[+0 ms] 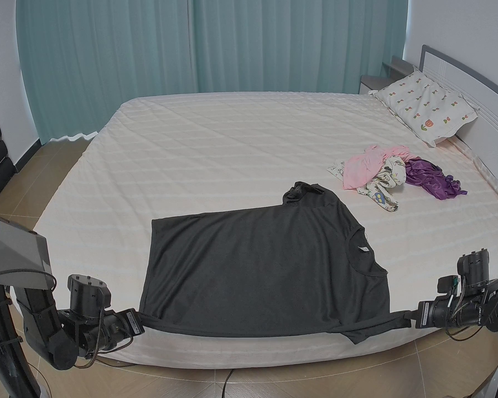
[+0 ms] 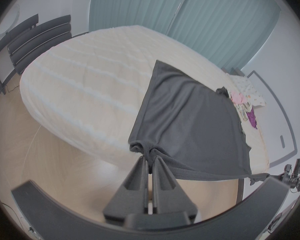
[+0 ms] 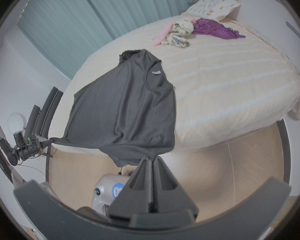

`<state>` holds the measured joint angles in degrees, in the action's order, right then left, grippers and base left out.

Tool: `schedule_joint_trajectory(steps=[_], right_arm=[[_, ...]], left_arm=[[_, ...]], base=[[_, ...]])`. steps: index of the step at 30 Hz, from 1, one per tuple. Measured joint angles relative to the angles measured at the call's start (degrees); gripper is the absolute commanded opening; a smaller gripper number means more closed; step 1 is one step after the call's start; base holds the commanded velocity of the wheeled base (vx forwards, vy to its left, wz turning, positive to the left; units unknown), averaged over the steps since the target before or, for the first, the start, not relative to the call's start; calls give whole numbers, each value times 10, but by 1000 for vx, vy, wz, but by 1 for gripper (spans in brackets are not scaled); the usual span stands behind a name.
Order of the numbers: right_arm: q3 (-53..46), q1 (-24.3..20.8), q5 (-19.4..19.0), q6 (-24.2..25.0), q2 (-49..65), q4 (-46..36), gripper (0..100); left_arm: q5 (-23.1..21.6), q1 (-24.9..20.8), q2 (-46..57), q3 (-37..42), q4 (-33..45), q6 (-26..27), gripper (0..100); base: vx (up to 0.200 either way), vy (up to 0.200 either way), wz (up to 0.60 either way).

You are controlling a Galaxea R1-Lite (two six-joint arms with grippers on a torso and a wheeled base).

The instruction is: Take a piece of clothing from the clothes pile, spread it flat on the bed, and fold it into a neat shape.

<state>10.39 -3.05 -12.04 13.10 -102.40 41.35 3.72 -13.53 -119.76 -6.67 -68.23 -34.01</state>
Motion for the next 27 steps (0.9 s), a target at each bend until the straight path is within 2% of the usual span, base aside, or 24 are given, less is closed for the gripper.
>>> schedule_joint_trajectory(steps=[7, 15, 27], right_arm=[[59, -1, 2, 5, -2, -10, 0], [145, -1, 5, 15, -7, -64, 0], [242, -11, 14, 32, -62, -95, 0]], left_arm=[[0, 10, 14, -78, 52, -1, 0], [0, 28, 12, -173, 134, -2, 0], [1, 42, -40, -263, 167, -3, 0]], base=[[0, 0, 0], [0, 0, 0], [0, 0, 0]])
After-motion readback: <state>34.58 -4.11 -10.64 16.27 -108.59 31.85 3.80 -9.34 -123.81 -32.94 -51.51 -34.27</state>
